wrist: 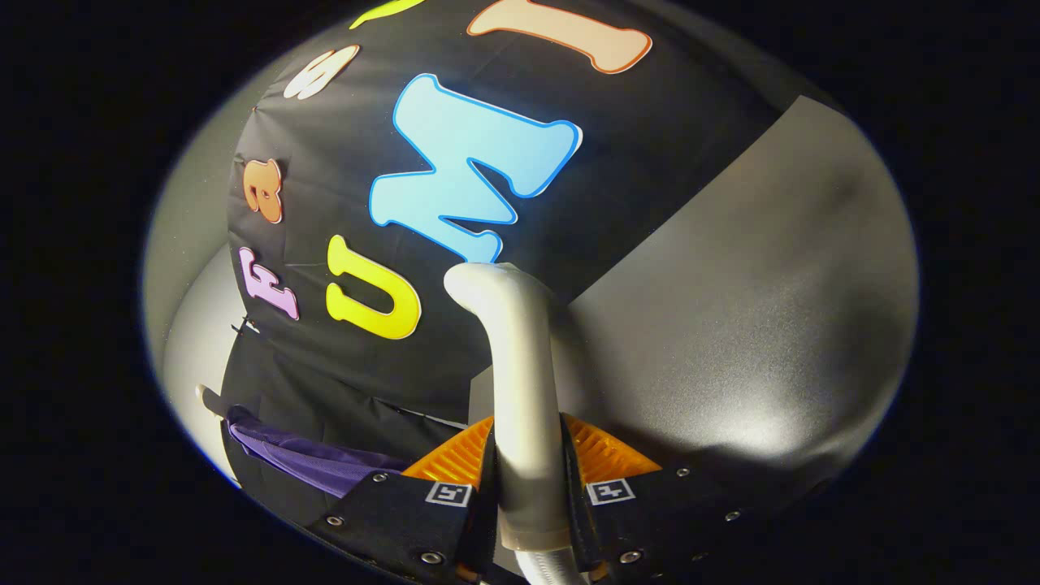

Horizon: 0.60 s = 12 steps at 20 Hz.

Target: Iron the clothes twice with a garment steamer, once on the left side and once on the right side.

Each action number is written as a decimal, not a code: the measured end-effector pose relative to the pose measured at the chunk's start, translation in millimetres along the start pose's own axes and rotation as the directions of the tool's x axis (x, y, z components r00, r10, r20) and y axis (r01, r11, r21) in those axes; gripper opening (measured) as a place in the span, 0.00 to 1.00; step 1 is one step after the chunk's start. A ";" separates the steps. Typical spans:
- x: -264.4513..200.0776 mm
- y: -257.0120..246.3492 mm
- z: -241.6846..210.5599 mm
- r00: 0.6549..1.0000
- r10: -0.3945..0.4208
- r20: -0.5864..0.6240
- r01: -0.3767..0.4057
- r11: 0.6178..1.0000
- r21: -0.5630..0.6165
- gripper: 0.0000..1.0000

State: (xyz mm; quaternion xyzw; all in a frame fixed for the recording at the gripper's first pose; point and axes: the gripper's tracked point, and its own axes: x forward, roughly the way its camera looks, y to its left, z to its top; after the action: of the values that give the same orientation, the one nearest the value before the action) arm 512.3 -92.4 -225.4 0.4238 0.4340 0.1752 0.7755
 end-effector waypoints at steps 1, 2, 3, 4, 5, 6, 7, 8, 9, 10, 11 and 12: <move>-1.3 0.9 -0.4 1.000 0.000 -0.001 0.000 1.000 -0.003 0.34; -0.9 2.3 -2.9 1.000 0.003 0.000 -0.003 1.000 -0.003 0.32; -1.6 3.8 -4.4 1.000 0.010 0.003 -0.010 1.000 0.002 0.30; -2.9 5.4 -6.2 1.000 0.021 0.005 -0.021 1.000 0.012 0.29; -7.3 7.2 -8.8 1.000 0.030 0.010 -0.030 0.999 0.016 0.27; -11.8 7.8 -11.2 0.999 0.033 0.019 -0.033 0.999 0.013 0.28; -16.9 8.0 -14.0 0.999 0.030 0.028 -0.031 1.000 0.004 0.28; -21.7 8.8 -16.4 0.999 0.027 0.036 -0.026 1.000 -0.008 0.28; -27.5 10.8 -19.7 0.999 0.022 0.044 -0.021 1.000 -0.019 0.28; -32.4 13.1 -24.6 0.999 0.019 0.047 -0.018 0.999 -0.026 0.28; -39.1 18.2 -30.3 0.998 0.026 0.055 -0.025 0.999 -0.027 0.27; -45.9 25.8 -33.7 0.997 0.044 0.068 -0.043 0.999 -0.023 0.27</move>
State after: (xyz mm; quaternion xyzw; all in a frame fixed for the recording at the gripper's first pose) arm 461.2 -89.8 -189.3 0.4307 0.3961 0.1820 0.7902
